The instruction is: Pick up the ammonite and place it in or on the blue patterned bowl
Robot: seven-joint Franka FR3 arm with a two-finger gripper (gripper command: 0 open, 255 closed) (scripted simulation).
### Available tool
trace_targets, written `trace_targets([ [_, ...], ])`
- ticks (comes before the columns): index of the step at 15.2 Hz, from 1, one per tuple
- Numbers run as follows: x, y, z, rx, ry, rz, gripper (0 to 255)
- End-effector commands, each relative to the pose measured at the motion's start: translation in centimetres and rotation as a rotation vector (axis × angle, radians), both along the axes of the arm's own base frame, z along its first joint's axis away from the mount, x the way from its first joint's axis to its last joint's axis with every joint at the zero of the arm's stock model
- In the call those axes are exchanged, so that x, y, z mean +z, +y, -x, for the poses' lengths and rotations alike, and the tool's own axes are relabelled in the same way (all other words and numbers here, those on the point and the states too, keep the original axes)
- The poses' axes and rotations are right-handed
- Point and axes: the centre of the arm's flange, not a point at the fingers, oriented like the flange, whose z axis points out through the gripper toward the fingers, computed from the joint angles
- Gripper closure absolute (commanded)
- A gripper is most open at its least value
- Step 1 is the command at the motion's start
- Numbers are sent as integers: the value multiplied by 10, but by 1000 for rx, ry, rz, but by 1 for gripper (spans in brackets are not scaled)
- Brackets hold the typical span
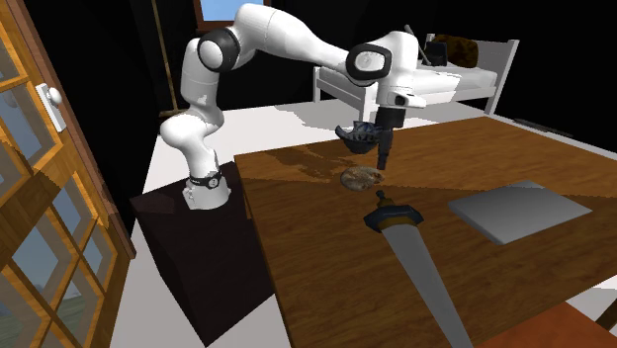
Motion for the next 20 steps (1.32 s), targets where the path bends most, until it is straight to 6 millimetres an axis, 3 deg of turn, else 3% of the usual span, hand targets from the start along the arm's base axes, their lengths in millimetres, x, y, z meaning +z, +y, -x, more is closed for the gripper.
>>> trace_targets([
  [1, -9, -2, -2, -3, -4, 4, 0],
  [4, -22, -5, -4, -3, -4, 4, 0],
  [11, -22, -5, -4, -3, -4, 4, 0],
  [12, -22, -5, -4, -3, -4, 4, 255],
  [20, -22, -5, -4, -3, -4, 4, 255],
])
